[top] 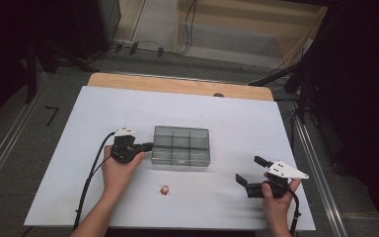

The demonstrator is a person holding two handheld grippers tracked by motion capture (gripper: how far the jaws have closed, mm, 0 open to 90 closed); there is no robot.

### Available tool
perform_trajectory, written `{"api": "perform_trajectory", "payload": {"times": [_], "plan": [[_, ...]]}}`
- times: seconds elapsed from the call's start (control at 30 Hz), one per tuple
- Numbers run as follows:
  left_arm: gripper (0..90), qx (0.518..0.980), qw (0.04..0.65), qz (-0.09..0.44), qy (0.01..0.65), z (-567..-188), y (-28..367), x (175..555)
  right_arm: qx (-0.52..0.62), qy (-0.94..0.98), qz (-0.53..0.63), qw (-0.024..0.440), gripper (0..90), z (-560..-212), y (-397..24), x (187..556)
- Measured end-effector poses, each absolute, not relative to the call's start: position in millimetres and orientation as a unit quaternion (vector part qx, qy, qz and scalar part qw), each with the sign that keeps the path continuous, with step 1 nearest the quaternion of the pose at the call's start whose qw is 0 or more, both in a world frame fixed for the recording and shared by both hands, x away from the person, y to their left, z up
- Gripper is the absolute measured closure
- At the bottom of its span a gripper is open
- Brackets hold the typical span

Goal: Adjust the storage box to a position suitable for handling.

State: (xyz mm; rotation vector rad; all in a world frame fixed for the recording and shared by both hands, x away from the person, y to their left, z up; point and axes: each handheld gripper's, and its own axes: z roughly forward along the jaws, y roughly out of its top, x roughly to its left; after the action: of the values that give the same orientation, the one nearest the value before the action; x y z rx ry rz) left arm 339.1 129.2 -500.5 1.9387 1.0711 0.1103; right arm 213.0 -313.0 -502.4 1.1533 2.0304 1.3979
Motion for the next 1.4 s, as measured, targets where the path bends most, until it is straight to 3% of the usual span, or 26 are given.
{"api": "perform_trajectory", "payload": {"times": [0.6, 1.13, 1.17, 1.3, 1.4], "plan": [[89.3, 0.787, 0.455, 0.032, 0.416, -502, 108, 331, 0.413, 0.733, 0.499, 0.208, 0.0, -502, -312, 213], [88.6, 0.784, 0.462, 0.051, 0.412, -500, 102, 329, 0.410, 0.737, 0.497, 0.204, 0.0, -504, -307, 215], [78.6, 0.786, 0.456, 0.062, 0.414, -498, 103, 328, 0.409, 0.738, 0.497, 0.203, 0.0, -504, -306, 215], [73.0, 0.785, 0.459, 0.076, 0.409, -494, 106, 326, 0.410, 0.737, 0.498, 0.201, 0.0, -503, -305, 214], [55.2, 0.783, 0.465, 0.094, 0.401, -490, 108, 323, 0.408, 0.737, 0.498, 0.204, 0.0, -503, -304, 213]]}}
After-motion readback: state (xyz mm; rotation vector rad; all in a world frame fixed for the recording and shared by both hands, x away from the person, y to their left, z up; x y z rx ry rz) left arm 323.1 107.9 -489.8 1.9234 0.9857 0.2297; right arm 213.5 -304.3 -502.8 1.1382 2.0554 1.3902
